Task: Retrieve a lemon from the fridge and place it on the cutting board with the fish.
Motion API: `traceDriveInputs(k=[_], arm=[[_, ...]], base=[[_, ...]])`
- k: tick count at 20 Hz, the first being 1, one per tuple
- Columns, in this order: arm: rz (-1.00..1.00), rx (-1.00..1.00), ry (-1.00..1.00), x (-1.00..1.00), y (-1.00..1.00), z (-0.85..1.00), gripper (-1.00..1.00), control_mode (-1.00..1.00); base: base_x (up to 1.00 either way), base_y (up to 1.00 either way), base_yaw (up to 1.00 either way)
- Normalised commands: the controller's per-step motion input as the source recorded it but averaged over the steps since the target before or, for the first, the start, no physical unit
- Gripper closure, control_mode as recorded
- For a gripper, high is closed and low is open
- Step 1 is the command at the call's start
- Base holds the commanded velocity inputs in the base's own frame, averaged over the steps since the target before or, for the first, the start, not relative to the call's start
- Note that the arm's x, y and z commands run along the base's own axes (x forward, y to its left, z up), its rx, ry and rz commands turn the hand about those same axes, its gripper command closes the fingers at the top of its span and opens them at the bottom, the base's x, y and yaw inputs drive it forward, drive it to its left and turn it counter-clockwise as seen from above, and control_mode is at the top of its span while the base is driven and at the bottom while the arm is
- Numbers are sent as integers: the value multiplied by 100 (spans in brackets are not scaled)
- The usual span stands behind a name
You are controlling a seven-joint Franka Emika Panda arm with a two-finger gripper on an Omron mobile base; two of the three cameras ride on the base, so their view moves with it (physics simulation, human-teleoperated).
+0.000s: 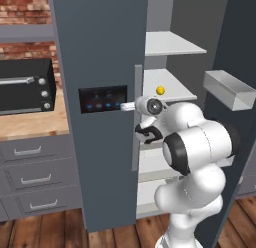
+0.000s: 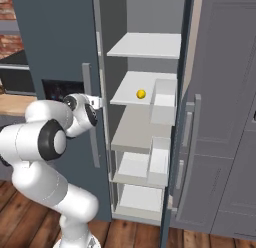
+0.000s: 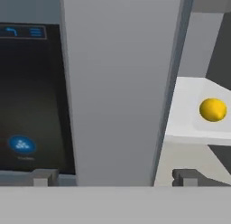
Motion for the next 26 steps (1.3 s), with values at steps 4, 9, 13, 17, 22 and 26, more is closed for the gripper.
traceDriveInputs(k=[4, 9, 13, 17, 22, 26], arm=[[2, 0, -19, 24, 0, -5, 100, -100], [0, 0, -6, 5, 0, 0, 100, -100], [0, -2, 1, -12, 3, 1, 100, -100], [-1, 0, 6, -37, 18, 25, 100, -100], [-3, 0, 14, -46, 25, 49, 100, -100], [-4, 0, 18, -58, 24, 61, 100, -100]], base=[[0, 0, 0], [0, 0, 0], [0, 0, 0], [0, 0, 0], [0, 0, 0], [0, 0, 0]])
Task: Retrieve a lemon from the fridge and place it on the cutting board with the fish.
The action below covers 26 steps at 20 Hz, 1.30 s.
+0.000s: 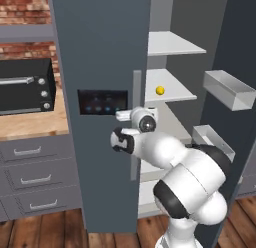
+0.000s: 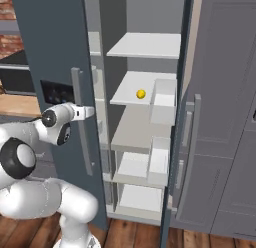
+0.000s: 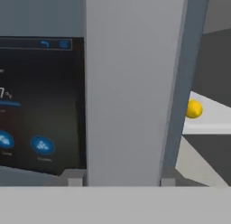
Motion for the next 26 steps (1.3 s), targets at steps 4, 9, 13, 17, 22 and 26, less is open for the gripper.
traceDriveInputs(k=[4, 9, 13, 17, 22, 26], arm=[[-2, 0, 19, -67, 24, 56, 100, -100], [-2, 0, 19, -70, 26, 57, 100, -100], [-4, 0, 20, -54, 36, 47, 100, -100], [-4, -4, 14, -15, 39, 11, 100, -100], [-5, -6, 0, 0, 28, 0, 100, -100], [-6, -7, 0, -5, 33, 0, -100, -100]], base=[[0, 0, 0], [0, 0, 0], [0, 0, 0], [0, 0, 0], [0, 0, 0], [0, 0, 0]])
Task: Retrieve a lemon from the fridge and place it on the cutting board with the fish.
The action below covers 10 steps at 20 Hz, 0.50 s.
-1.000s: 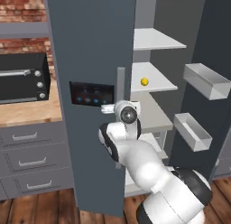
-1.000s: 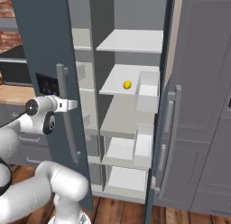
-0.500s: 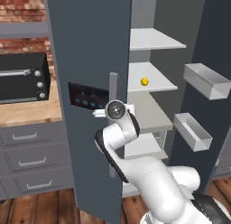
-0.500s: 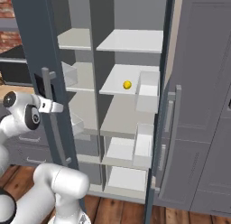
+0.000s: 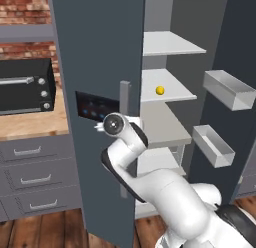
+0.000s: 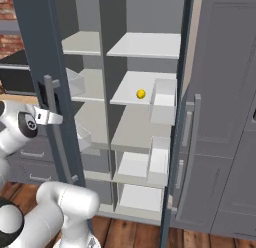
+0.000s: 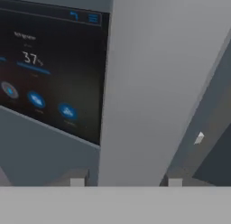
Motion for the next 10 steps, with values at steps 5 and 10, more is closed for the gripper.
traceDriveInputs(k=[5, 10], arm=[[-11, -7, 0, -22, 15, 4, -100, -100], [-15, -5, 0, -42, 10, 4, -100, -100]], base=[[0, 0, 0], [0, 0, 0]])
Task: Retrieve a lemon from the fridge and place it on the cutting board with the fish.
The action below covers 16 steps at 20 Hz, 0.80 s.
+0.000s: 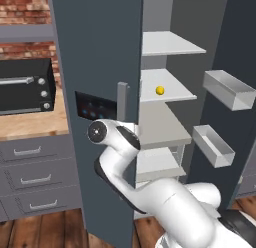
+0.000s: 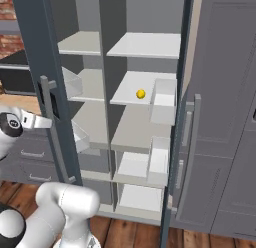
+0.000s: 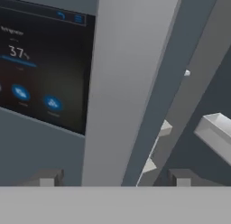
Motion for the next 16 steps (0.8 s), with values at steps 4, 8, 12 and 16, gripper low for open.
traceDriveInputs(k=[4, 8, 12, 16], arm=[[-17, -4, 0, -51, 19, 0, -100, -100], [-24, -2, 0, -51, 2, 7, -100, -100], [-23, 12, -6, -90, -47, 15, -100, -100], [-17, 50, -15, -77, -99, 1, -100, -100]], base=[[0, 0, 0], [0, 0, 0], [0, 0, 0], [0, 0, 0]])
